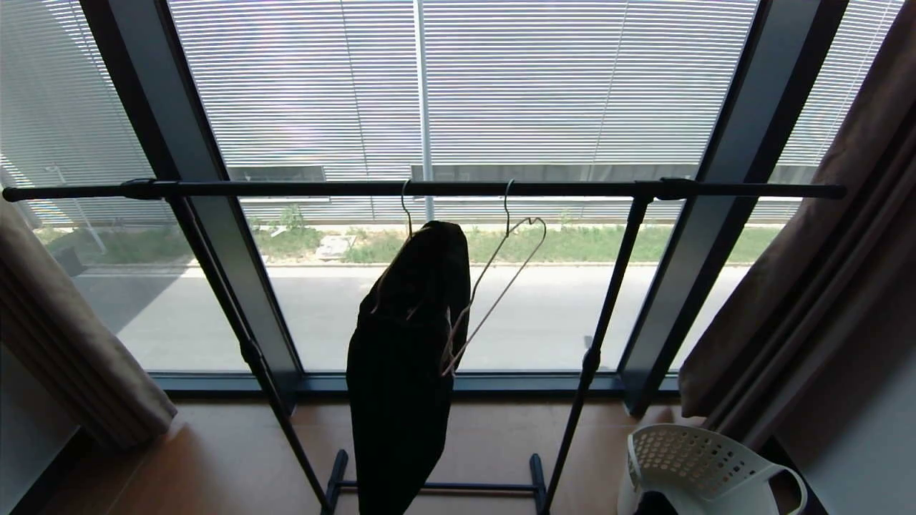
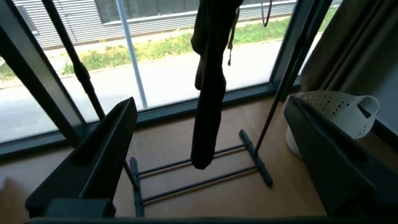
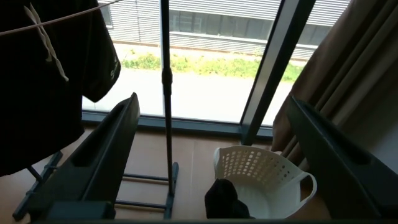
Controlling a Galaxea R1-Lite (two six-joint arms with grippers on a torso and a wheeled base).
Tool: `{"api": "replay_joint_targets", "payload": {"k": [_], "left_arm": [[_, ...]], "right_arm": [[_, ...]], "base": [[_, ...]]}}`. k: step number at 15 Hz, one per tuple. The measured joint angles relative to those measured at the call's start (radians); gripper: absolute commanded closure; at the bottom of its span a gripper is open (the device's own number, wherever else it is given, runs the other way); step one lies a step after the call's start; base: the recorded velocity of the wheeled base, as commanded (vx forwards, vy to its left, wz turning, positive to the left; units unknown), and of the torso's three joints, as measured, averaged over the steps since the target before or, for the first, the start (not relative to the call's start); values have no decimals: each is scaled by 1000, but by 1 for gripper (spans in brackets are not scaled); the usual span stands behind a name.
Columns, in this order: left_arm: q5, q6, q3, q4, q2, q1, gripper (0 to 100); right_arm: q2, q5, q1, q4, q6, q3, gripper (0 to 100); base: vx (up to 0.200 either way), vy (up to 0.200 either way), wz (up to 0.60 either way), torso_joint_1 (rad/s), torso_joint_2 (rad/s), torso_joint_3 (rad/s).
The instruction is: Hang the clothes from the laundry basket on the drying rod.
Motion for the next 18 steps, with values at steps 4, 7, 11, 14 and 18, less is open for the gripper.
{"api": "replay_joint_targets", "payload": {"k": [4, 7, 11, 14, 18], "left_arm": [[3, -5, -2, 0, 22, -90, 0], [119, 34, 2, -2, -27, -94, 0], [373, 62, 16, 5, -93, -74, 0], [346, 63, 16, 10, -105, -72, 0], [307, 61, 17, 15, -108, -71, 0]], "right_arm": [[-13, -5, -2, 0, 0, 0, 0], [-16, -13, -2, -6, 1, 2, 0], [-17, -12, -2, -4, 5, 2, 0], [-17, -14, -2, -2, 29, 1, 0], [-18, -11, -2, -7, 40, 1, 0]], "base": [[0, 0, 0, 0, 0, 0], [0, 0, 0, 0, 0, 0], [0, 0, 0, 0, 0, 0], [0, 0, 0, 0, 0, 0], [0, 0, 0, 0, 0, 0]]}}
